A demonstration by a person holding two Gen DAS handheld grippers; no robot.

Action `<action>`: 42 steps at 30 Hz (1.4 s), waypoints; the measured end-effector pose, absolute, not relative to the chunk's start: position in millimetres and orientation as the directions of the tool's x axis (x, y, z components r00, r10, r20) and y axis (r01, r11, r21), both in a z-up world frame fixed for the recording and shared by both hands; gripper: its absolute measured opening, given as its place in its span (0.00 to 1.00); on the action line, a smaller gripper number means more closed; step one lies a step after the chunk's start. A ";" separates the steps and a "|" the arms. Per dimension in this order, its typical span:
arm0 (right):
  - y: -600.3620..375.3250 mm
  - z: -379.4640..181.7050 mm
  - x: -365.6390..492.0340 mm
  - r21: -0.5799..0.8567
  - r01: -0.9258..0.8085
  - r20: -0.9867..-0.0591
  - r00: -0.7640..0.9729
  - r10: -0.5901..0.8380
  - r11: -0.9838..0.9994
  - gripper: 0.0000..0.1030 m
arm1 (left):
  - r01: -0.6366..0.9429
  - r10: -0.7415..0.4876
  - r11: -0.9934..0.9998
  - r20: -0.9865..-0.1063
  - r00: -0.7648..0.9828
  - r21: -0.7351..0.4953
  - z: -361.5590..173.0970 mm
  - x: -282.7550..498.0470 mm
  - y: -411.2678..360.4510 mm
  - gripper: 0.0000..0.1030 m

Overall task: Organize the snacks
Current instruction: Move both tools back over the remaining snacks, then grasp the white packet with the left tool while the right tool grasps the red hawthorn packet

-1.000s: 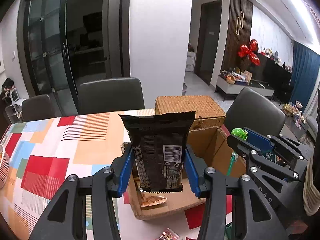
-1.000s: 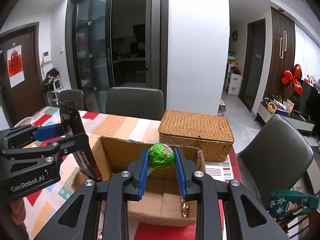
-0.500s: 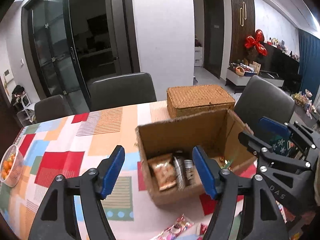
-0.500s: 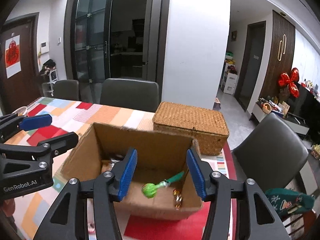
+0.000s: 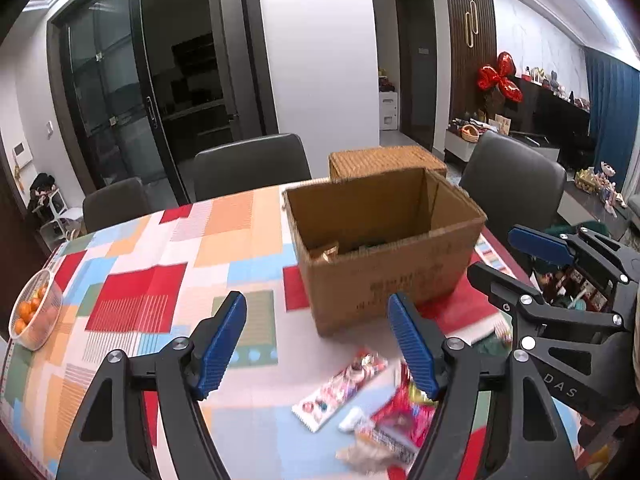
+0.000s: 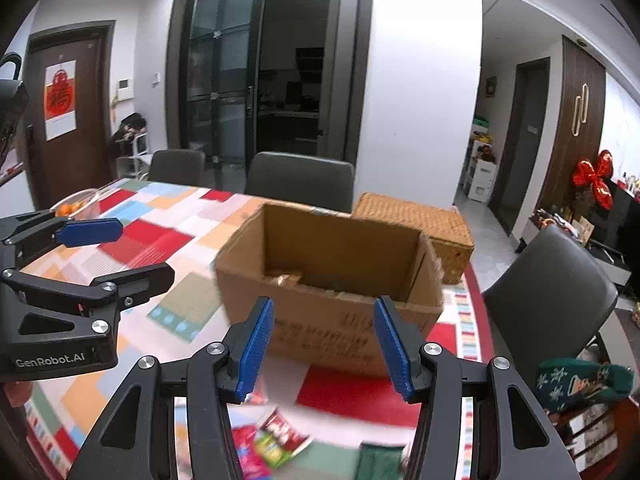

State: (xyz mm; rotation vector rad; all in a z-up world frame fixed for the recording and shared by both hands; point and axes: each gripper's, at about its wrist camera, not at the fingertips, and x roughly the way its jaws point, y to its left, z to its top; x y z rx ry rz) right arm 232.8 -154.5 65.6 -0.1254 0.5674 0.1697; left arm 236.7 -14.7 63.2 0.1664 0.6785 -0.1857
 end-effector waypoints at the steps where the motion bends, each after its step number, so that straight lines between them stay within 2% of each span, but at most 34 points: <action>1: -152.3 64.2 226.9 -0.069 -0.202 -0.547 0.826 0.132 0.977 0.51 | 0.227 -0.118 0.970 -0.638 0.761 0.092 60.8 228.3 -11.7 0.71; 9: -137.2 41.9 185.3 -0.049 -0.247 -0.592 0.788 0.171 0.968 0.51 | 0.247 -0.109 0.962 -0.659 0.744 0.119 37.3 179.7 -0.7 0.72; 18: -122.4 -1.4 162.0 -0.042 -0.310 -0.690 0.696 0.196 0.950 0.51 | 0.304 -0.132 0.946 -0.729 0.671 0.108 -6.5 154.3 2.1 0.72; 29: -111.8 -53.3 177.8 -0.074 -0.369 -0.801 0.576 0.166 0.926 0.51 | 0.400 -0.190 0.915 -0.817 0.544 0.053 -62.0 169.7 -1.1 0.72; 36: -105.3 -72.7 197.8 -0.085 -0.409 -0.845 0.513 0.153 0.908 0.51 | 0.408 -0.225 0.913 -0.835 0.501 -0.001 -80.7 187.3 1.2 0.71; 42: -100.8 -83.4 209.8 -0.077 -0.428 -0.862 0.483 0.156 0.900 0.51 | 0.428 -0.255 0.903 -0.844 0.471 -0.034 -90.2 197.5 -0.9 0.66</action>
